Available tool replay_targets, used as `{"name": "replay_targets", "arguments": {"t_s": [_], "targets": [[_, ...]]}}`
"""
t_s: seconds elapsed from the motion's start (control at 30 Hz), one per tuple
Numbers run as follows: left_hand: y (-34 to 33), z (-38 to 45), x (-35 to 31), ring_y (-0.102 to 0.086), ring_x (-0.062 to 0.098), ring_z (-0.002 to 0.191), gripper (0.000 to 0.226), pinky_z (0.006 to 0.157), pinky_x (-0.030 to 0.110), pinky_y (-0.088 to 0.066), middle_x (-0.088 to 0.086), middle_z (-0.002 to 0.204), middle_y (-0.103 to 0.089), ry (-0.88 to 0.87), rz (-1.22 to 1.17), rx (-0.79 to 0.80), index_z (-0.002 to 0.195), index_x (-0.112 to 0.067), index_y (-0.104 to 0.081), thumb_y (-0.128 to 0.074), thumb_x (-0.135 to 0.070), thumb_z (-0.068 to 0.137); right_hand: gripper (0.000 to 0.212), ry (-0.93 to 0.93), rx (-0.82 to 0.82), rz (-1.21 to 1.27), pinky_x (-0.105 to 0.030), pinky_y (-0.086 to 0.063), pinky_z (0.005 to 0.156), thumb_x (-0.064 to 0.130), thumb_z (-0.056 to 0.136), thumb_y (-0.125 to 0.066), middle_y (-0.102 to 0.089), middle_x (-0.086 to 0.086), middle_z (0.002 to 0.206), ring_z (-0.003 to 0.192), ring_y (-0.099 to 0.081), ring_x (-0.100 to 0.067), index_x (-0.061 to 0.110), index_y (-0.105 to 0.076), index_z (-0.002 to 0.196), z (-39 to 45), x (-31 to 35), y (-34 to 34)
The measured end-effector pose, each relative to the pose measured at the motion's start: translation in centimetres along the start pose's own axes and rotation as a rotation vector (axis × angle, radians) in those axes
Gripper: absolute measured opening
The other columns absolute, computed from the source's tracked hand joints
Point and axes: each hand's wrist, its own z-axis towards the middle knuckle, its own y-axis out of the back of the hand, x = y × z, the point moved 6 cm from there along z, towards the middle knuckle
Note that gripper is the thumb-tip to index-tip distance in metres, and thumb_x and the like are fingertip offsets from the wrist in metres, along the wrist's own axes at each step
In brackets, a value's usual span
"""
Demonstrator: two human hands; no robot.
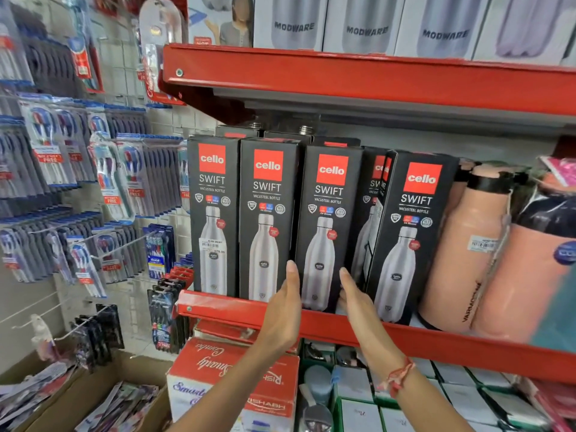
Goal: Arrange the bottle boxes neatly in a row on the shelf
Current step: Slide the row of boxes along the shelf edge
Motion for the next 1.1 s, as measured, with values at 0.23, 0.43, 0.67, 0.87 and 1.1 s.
{"name": "replay_targets", "arguments": {"t_s": [0.23,0.43,0.67,0.87,1.1], "targets": [[1.4,-1.9,0.9,-0.032,0.013,0.146,0.132,0.124,0.043,-0.017,-0.001,0.159,-0.034,-0.001,-0.065,0.046,0.151,-0.019,-0.033,-0.007,-0.102,0.051,0.128,-0.046,0.069,0.117,-0.046,-0.031,0.117,0.101,0.039,-0.047,-0.043,0.001,0.149,0.136,-0.045,-0.023,0.019,-0.05,0.138,2.0,-2.3,1.5],[1.6,-2.4,-1.2,-0.059,0.012,0.1,0.085,0.093,0.03,-0.041,-0.003,0.103,-0.062,-0.204,0.05,-0.12,0.1,-0.027,-0.058,-0.008,-0.091,0.072,0.072,0.062,0.084,0.079,-0.039,-0.031,0.117,0.065,0.088,-0.044,-0.051,-0.003,0.146,0.131,-0.051,-0.016,0.017,-0.047,0.142,-1.0,-0.2,2.4],[-5.8,-2.6,-1.9,-0.057,-0.007,0.116,0.075,0.104,0.016,-0.039,-0.014,0.126,-0.063,-0.223,-0.062,0.106,0.126,-0.026,-0.062,-0.019,-0.074,0.087,0.033,0.339,-0.522,0.015,-0.02,-0.04,0.099,0.03,0.098,-0.049,-0.056,0.0,0.134,0.123,-0.051,-0.015,0.022,-0.053,0.131,-4.2,-1.2,10.0],[-10.4,-1.4,-0.9,-0.045,-0.007,0.08,0.062,0.072,0.009,-0.031,-0.023,0.082,-0.049,-0.023,0.019,0.169,0.093,-0.041,-0.053,-0.006,-0.08,0.081,0.06,0.116,-0.236,-0.023,-0.033,-0.019,0.117,0.05,0.097,-0.039,-0.03,0.005,0.159,0.146,-0.027,-0.013,0.023,-0.03,0.151,-1.8,-2.8,11.0],[-10.1,-1.2,-0.7,-0.038,0.014,0.142,0.133,0.12,0.036,-0.023,-0.002,0.156,-0.039,0.008,-0.116,0.09,0.149,-0.017,-0.037,-0.009,-0.103,0.051,0.064,0.084,-0.181,0.029,-0.041,-0.026,0.12,0.06,0.092,-0.042,-0.045,0.001,0.151,0.139,-0.041,-0.015,0.021,-0.046,0.143,-1.1,-1.9,11.0]]}}
